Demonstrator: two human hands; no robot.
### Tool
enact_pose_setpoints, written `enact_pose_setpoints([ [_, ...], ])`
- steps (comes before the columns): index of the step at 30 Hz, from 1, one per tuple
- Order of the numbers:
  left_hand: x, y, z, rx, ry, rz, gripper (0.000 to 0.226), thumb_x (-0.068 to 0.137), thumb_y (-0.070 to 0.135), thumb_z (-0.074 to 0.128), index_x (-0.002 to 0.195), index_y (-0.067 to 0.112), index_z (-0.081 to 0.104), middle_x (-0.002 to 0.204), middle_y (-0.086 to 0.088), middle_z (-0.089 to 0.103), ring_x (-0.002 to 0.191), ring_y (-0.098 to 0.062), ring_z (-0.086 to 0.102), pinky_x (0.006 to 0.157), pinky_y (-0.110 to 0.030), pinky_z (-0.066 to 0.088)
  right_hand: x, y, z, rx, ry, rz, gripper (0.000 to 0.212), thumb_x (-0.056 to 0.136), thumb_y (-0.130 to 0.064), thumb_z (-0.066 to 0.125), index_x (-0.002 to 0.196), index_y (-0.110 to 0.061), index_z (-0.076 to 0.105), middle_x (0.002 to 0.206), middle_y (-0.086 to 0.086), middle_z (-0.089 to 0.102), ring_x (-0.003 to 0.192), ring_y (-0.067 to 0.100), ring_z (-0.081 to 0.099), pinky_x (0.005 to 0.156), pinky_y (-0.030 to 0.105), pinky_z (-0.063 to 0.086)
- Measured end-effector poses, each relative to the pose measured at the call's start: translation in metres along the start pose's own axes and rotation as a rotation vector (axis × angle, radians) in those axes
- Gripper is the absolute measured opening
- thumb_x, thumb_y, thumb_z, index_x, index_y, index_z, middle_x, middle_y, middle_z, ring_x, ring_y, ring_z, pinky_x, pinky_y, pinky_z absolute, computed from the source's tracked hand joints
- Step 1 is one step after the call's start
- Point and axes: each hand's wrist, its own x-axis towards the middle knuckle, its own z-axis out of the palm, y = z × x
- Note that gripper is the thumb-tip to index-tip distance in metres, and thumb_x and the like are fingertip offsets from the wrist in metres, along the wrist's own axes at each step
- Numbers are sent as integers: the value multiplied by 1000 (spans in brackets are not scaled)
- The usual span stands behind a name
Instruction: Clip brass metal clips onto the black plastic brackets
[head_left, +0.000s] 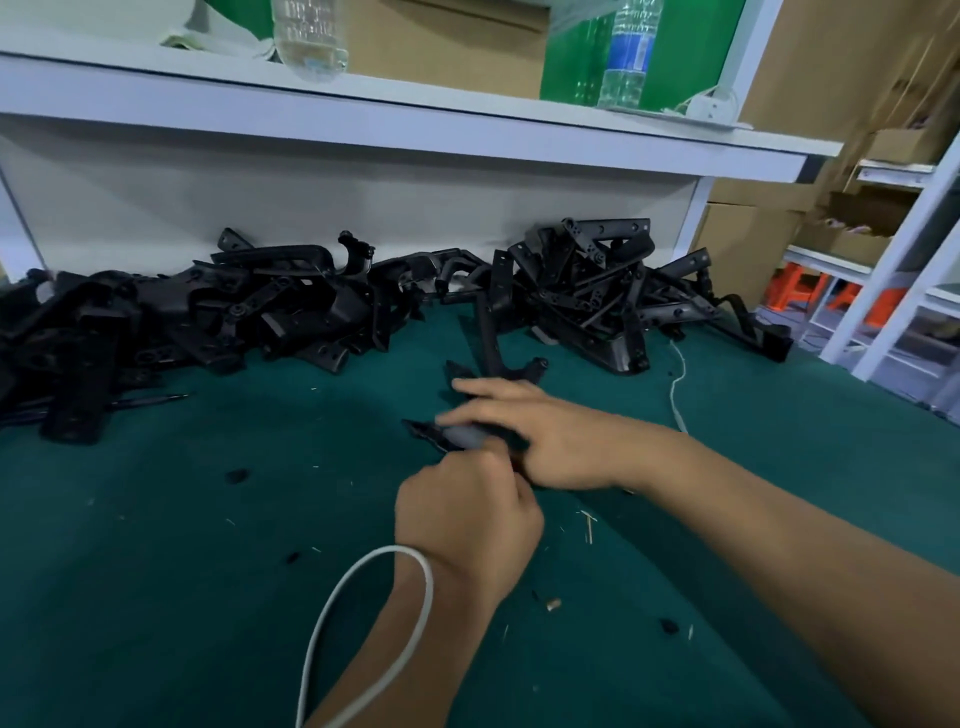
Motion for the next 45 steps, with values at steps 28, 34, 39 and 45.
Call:
enact_pose_setpoints([
  [28, 2, -1, 11, 122, 3, 148, 13, 99, 24, 53, 95, 19, 64, 92, -1, 61, 98, -32, 58, 87, -49, 39, -104, 129, 15, 55, 595, 366, 16, 101, -30, 67, 113, -26, 78, 106, -9, 62, 111, 20, 53, 96, 35, 43],
  [34, 1, 1, 11, 143, -36, 133, 40, 100, 49, 40, 92, 18, 64, 97, -1, 64, 105, -29, 55, 96, -51, 36, -95, 118, 15, -22, 588, 363, 9, 94, -32, 75, 102, -33, 78, 104, -8, 60, 108, 19, 48, 103, 47, 41],
  [39, 0, 4, 9, 65, -108, 156, 62, 91, 70, 17, 102, 28, 61, 104, 4, 61, 114, -25, 51, 110, -52, 30, -95, 110, 18, 52, 548, 317, 6, 95, -28, 74, 93, -27, 69, 105, -9, 63, 107, 17, 48, 104, 44, 37],
  [45, 2, 3, 10, 45, -118, 163, 81, 88, 84, 3, 109, 34, 63, 102, 7, 56, 114, -21, 47, 107, -47, 30, -92, 93, 16, 473, 657, 96, 11, 101, -15, 67, 100, -26, 66, 94, -3, 74, 91, 13, 68, 81, 30, 52],
])
